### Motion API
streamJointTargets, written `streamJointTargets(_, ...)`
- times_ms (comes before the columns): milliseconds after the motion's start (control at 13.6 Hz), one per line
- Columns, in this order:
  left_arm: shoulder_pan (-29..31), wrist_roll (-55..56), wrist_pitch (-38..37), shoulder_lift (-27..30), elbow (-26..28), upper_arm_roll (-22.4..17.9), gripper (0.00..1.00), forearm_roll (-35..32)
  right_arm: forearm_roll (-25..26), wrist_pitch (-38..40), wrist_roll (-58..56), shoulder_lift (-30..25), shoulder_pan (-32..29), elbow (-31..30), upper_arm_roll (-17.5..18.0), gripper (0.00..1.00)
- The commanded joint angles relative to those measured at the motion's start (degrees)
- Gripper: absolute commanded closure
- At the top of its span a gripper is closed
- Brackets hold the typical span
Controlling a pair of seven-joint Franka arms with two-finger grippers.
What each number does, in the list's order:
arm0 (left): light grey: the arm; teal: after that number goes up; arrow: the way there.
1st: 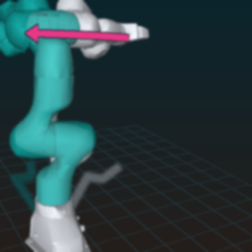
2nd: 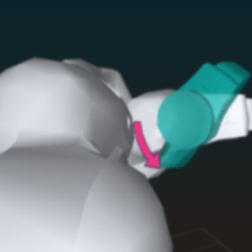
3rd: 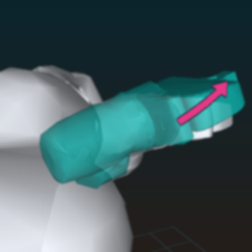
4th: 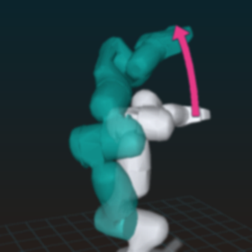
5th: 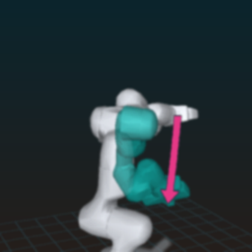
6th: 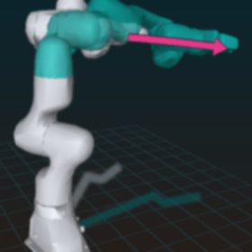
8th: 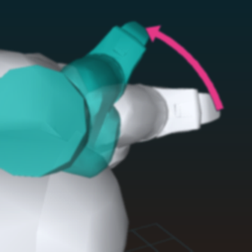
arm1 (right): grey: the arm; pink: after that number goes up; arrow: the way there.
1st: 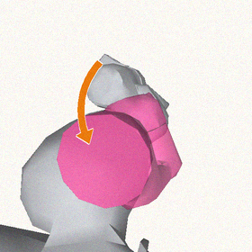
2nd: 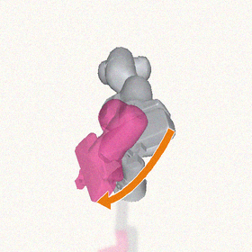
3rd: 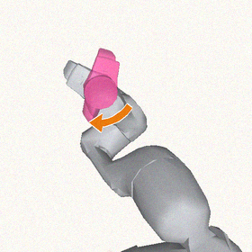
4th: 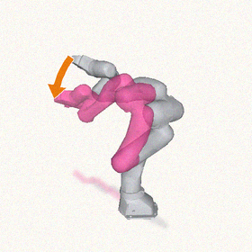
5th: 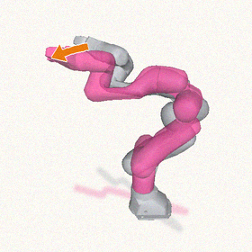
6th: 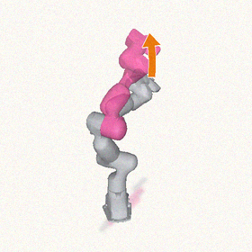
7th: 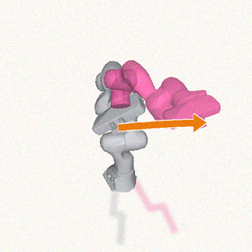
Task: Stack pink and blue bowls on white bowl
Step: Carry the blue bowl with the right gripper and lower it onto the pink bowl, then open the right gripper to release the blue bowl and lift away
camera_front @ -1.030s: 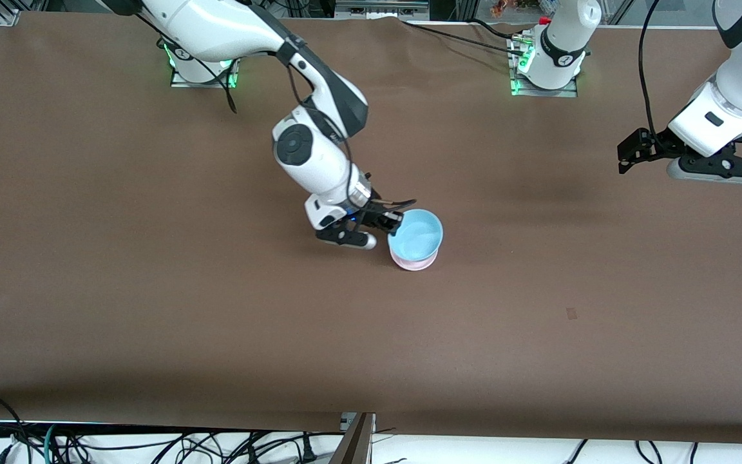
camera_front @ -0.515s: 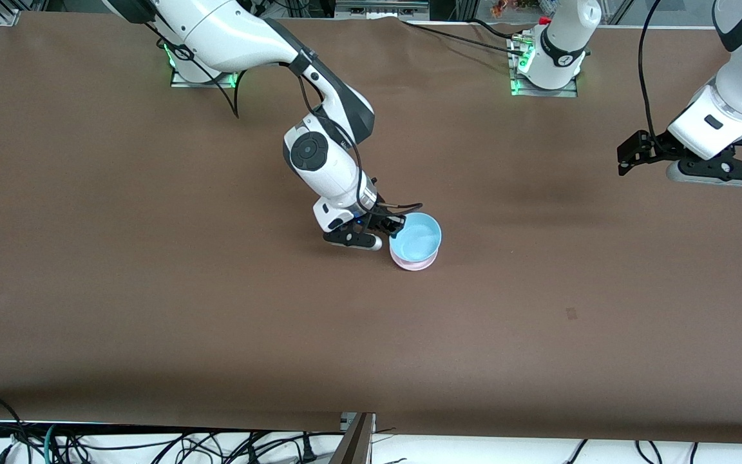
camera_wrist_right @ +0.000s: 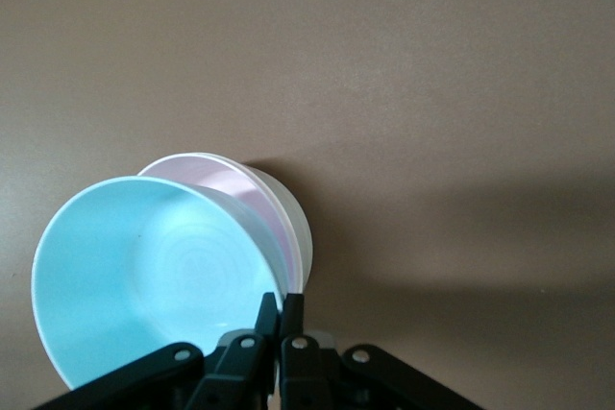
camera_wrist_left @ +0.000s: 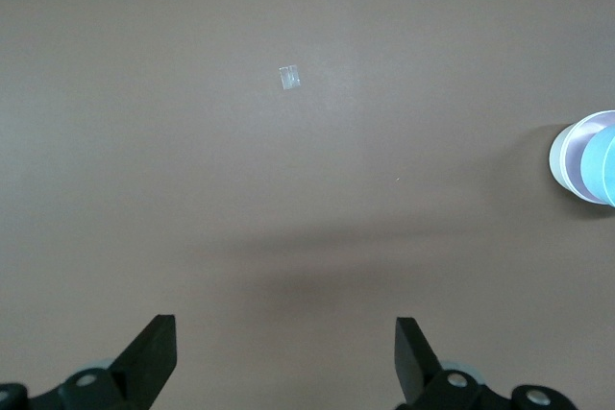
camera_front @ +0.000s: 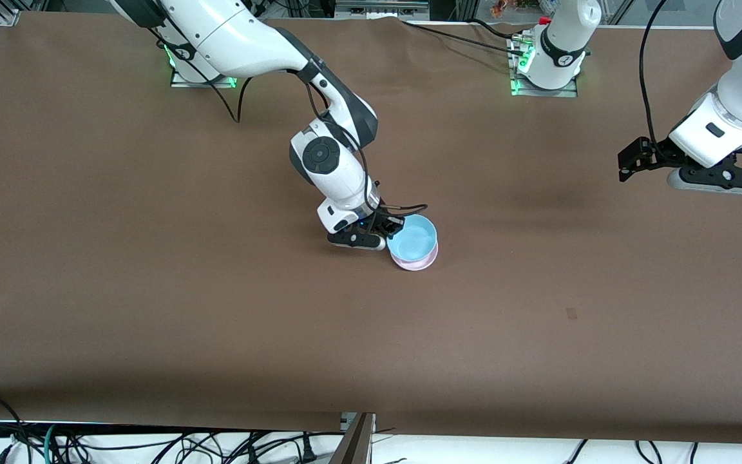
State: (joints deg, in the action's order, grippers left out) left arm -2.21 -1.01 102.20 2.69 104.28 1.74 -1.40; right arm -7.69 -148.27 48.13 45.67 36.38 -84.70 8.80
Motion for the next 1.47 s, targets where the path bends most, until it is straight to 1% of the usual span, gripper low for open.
streamJointTargets(0, -0.17, -1.36, -0.95, -1.1, -1.72, -0.16, 0.0, 0.43, 0.65, -0.09, 0.21, 0.73, 0.98, 1.46, -0.98, 1.0)
streamJointTargets(442, -0.17, -1.28, -0.86, -1.28, -1.72, -0.25, 0.0, 0.43, 0.65, -0.18, 2.05, 2.4, 0.98, 3.92, -0.98, 1.0)
streamJointTargets(957, -0.17, -1.28, -0.95, -1.46, -1.72, -0.16, 0.0, 0.43, 0.57, -0.27, 2.67, 2.4, 0.98, 4.01, -0.98, 1.0)
streamJointTargets(1030, -0.17, -1.28, -0.95, -1.46, -1.72, -0.16, 0.0, 0.43, 0.48, -0.36, 3.01, 2.4, 0.89, 4.01, -0.98, 0.84)
streamJointTargets(1104, -0.17, -1.28, -0.95, -1.46, -1.72, -0.16, 0.0, 0.43, 0.48, -0.44, 3.98, 2.4, 0.89, 4.19, -1.07, 0.59)
streamJointTargets(1177, -0.17, -1.28, -0.95, -1.46, -1.72, -0.25, 0.0, 0.43, 0.57, -0.44, 4.86, 2.4, 0.97, 4.71, -1.07, 0.27)
streamJointTargets(1251, -0.17, -1.28, -0.95, -1.46, -1.72, -0.25, 0.0, 0.43, 0.57, -0.44, 5.04, 2.4, 0.98, 4.8, -1.07, 0.21)
streamJointTargets(1398, -0.17, -1.28, -0.95, -1.46, -1.72, -0.25, 0.0, 0.43, 0.57, -0.36, 6.09, 2.31, 0.89, 5.76, -1.07, 0.05)
